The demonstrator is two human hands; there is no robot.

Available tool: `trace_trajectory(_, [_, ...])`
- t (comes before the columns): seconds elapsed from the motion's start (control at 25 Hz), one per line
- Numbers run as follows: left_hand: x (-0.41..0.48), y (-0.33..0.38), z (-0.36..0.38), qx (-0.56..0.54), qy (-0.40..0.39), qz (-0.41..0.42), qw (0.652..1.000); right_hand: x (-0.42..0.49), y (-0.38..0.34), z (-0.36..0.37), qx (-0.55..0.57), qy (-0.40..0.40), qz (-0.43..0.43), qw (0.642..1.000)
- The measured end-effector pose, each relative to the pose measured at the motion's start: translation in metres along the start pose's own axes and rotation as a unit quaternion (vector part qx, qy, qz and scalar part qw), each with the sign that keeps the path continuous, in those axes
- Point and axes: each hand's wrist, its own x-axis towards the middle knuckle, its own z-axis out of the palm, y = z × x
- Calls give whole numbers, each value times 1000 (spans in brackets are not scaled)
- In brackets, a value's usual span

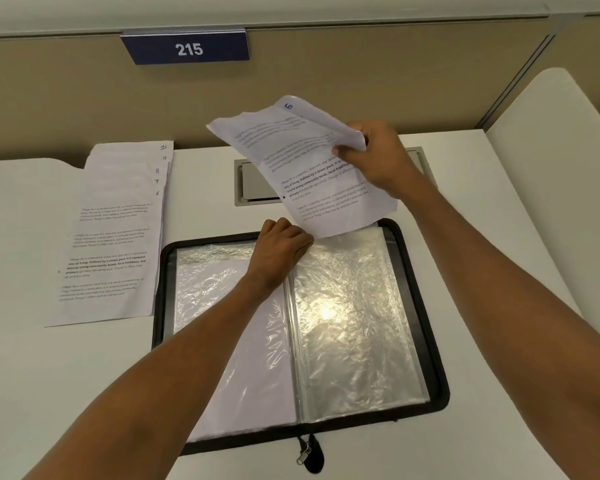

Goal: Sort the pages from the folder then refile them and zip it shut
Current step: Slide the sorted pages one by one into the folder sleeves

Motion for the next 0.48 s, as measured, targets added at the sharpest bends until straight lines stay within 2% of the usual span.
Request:
trace_trajectory(0.24, [9,0,-3,-15,6,-38,999,16,18,23,20,-50,50,997])
trace_trajectory(0.4, [19,5,1,-37,-15,-74,996,18,40,32,-10,-105,80,991])
trace_trajectory(0.48, [21,5,3,-43,-19,-89,995,15,52,32,-13,-123,123,985])
